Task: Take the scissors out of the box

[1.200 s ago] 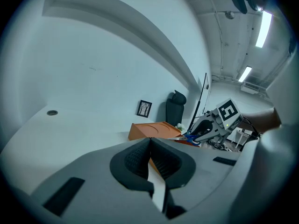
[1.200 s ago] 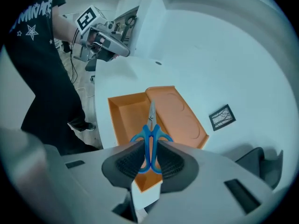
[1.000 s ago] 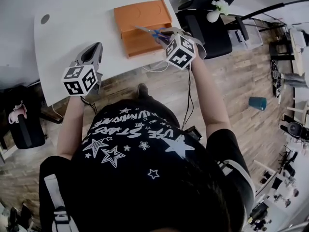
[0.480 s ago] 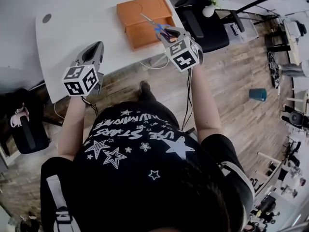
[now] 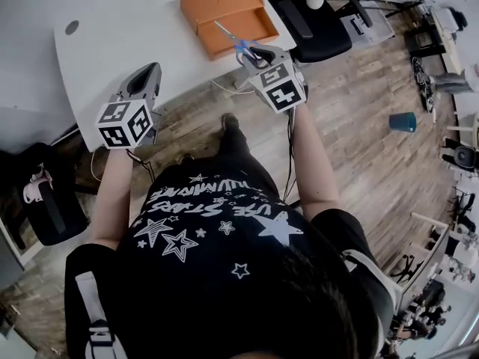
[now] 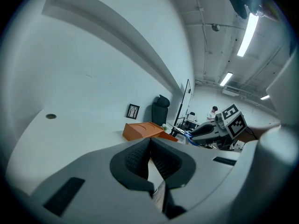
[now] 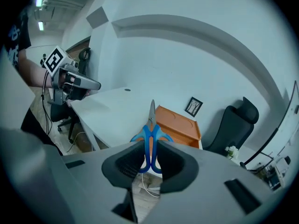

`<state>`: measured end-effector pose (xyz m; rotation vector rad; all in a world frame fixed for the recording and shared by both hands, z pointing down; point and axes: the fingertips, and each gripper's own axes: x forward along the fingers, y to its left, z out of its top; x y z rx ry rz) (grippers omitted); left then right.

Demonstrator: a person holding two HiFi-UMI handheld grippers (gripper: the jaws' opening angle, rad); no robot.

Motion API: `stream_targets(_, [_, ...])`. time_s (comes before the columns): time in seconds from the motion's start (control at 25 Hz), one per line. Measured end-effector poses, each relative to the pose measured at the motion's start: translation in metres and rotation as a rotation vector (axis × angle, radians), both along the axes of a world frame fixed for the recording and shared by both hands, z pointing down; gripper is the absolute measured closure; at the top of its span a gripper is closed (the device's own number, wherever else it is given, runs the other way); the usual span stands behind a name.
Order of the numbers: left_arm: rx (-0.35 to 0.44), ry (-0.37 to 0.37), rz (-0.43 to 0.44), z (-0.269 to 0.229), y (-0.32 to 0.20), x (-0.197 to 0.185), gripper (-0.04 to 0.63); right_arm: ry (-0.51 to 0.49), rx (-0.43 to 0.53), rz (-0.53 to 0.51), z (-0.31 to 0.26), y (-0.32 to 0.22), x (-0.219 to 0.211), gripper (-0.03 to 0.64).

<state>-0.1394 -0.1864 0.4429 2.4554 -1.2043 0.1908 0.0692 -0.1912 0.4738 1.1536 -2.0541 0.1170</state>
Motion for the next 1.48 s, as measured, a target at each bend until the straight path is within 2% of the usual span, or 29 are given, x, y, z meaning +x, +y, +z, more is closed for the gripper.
stream_targets(0.24, [-0.004,0.006,0.06,0.001,0.025,-0.011,0.577,-0.089,-0.021,0.085,0.004,0.038,-0.018,0.512])
stream_targets(0.8, [-0.025,0.016,0.187,0.009,0.057,-0.028,0.577,-0.071,-0.034,0.194,0.009,0.104,-0.046,0.512])
stream_targets(1.2, [-0.04,0.042,0.196,0.011,0.06,-0.024,0.577,-0.067,-0.041,0.201,0.01,0.111,-0.046,0.512])
stream_targets(1.48, [-0.047,0.041,0.189,0.013,0.09,-0.015,0.577,-0.065,-0.045,0.192,0.014,0.151,-0.039,0.512])
